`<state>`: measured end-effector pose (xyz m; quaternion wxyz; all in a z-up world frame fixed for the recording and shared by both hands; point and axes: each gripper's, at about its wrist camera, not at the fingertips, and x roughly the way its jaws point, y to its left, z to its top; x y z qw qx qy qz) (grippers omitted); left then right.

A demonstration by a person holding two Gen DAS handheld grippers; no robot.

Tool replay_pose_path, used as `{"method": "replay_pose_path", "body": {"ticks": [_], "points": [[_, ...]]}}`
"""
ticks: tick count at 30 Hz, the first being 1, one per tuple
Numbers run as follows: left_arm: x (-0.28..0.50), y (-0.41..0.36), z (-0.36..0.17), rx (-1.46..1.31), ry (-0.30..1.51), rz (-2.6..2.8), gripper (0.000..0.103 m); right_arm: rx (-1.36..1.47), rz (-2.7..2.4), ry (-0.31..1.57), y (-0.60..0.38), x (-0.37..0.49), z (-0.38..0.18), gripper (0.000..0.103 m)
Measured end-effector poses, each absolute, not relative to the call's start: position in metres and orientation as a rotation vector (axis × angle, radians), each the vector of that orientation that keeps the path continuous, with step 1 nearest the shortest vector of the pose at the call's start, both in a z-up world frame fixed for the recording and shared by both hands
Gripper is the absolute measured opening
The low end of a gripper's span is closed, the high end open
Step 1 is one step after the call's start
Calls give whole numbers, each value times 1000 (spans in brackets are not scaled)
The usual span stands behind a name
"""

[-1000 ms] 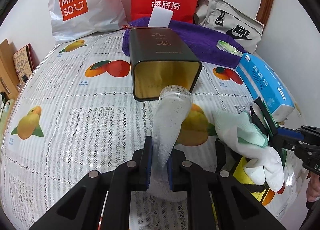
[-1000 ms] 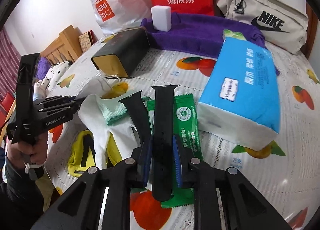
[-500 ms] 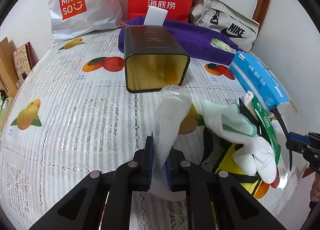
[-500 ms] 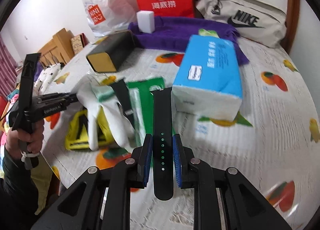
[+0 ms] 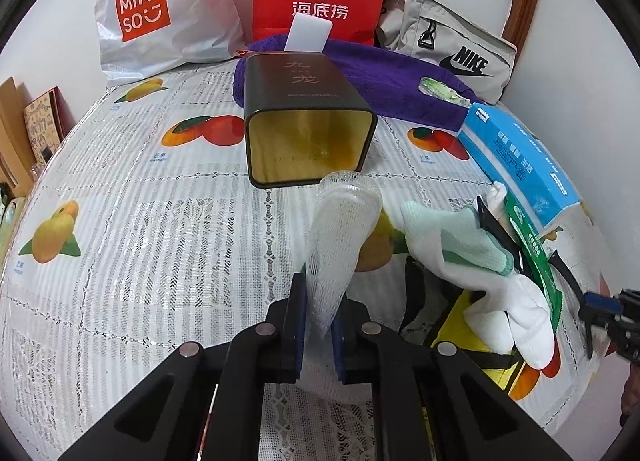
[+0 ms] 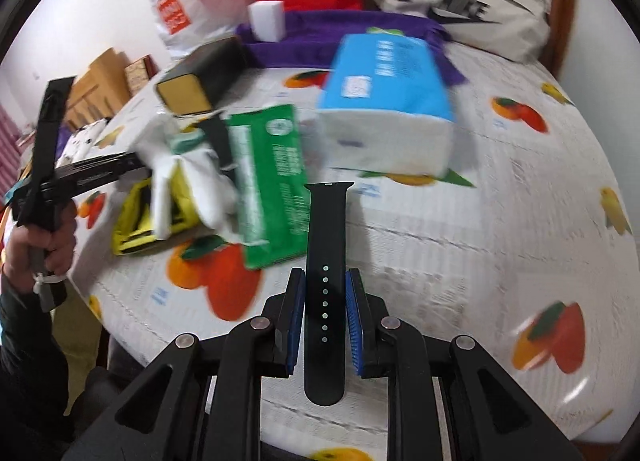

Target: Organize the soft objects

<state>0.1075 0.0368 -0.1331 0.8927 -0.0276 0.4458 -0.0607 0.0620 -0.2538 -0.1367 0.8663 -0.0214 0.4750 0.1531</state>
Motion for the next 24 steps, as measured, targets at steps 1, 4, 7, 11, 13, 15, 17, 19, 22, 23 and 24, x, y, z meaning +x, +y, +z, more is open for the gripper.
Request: {"method": "replay_pose_path", "body": {"ticks": [1,4,7,11,13,15,17,19,22,23,24], "points": [[108,36,-134,-53,924,-125,11,-40,304,991,-258,63,-137,20],[108,34,-134,-42,923,-123,11,-22,282,984,-265,72,-140,20],[109,34,-133,-41,932,-123,11,-14,278,986,-264,85,-146,20],[111,34,-133,-49,939,-124,11,0,309,976,-257,98,-148,21],[112,34,-133,-52,936,-125,11,-12,313,970,-253,101,-148,21],[113,34,-134,-55,932,-125,11,-21,315,970,-250,103,-148,21],[114,33,-134,-45,929,-127,11,-25,315,974,-250,103,-148,21],[114,33,-134,-39,926,-126,11,-38,309,982,-248,102,-148,21],[115,33,-134,-42,927,-129,11,-60,296,993,-244,99,-147,21],[115,33,-134,-41,926,-131,11,-62,292,994,-244,98,-147,21],[115,33,-134,-42,925,-131,11,-62,287,997,-243,97,-147,21]]}}
